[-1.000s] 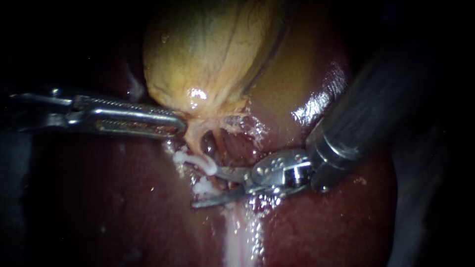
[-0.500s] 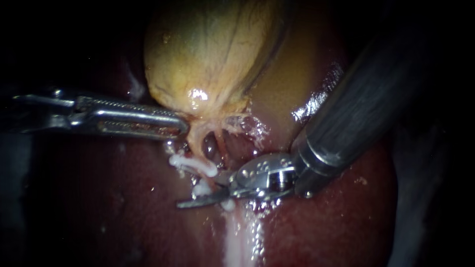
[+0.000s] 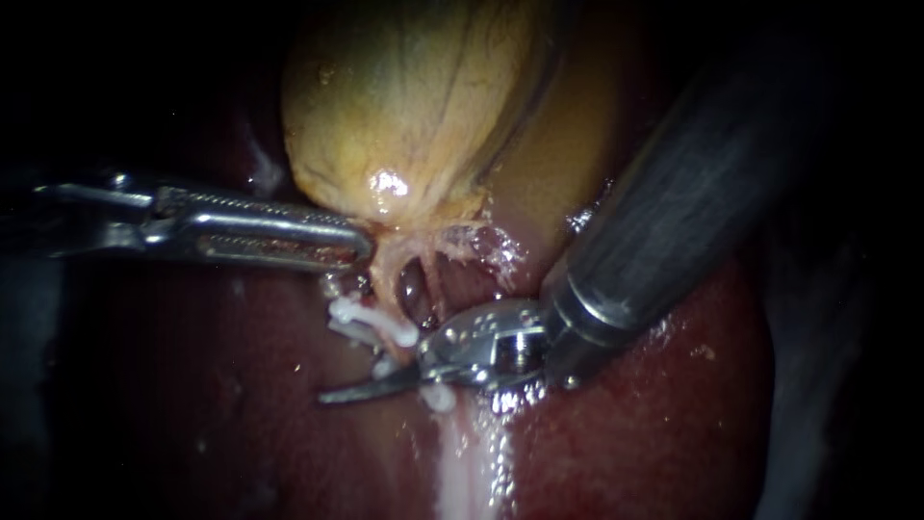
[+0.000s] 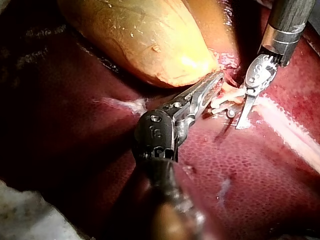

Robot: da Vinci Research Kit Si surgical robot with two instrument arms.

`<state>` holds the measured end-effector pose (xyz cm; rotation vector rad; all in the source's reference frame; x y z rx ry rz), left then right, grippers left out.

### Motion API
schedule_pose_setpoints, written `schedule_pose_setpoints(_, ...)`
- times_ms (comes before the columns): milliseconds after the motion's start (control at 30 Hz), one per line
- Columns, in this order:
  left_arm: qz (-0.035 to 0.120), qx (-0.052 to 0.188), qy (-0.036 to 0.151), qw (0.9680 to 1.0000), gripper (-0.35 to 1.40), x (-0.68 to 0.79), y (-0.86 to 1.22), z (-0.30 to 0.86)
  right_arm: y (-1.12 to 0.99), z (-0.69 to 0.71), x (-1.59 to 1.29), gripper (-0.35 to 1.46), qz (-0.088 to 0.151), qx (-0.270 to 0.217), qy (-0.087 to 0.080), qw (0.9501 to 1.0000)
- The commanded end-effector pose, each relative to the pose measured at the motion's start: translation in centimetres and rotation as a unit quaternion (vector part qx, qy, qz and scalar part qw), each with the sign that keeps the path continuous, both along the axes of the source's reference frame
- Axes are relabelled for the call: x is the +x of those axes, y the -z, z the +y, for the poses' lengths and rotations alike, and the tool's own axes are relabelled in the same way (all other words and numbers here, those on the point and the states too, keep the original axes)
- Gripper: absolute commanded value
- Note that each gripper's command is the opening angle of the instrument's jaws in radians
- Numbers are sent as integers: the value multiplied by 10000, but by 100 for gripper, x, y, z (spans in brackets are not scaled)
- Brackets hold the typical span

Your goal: Go to the cutting position left tube

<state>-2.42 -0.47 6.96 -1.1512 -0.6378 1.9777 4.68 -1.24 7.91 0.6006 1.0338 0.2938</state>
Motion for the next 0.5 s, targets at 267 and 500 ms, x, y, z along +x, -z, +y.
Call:
schedule_pose_setpoints(267,-2,2,-4,10000,-35,0,0,0,-6,-3,2,141,-1,30,16,10000)
schedule_pose_setpoints(500,-2,2,-4,10000,-35,0,0,0,-7,-3,1,143,1,30,18,10000)
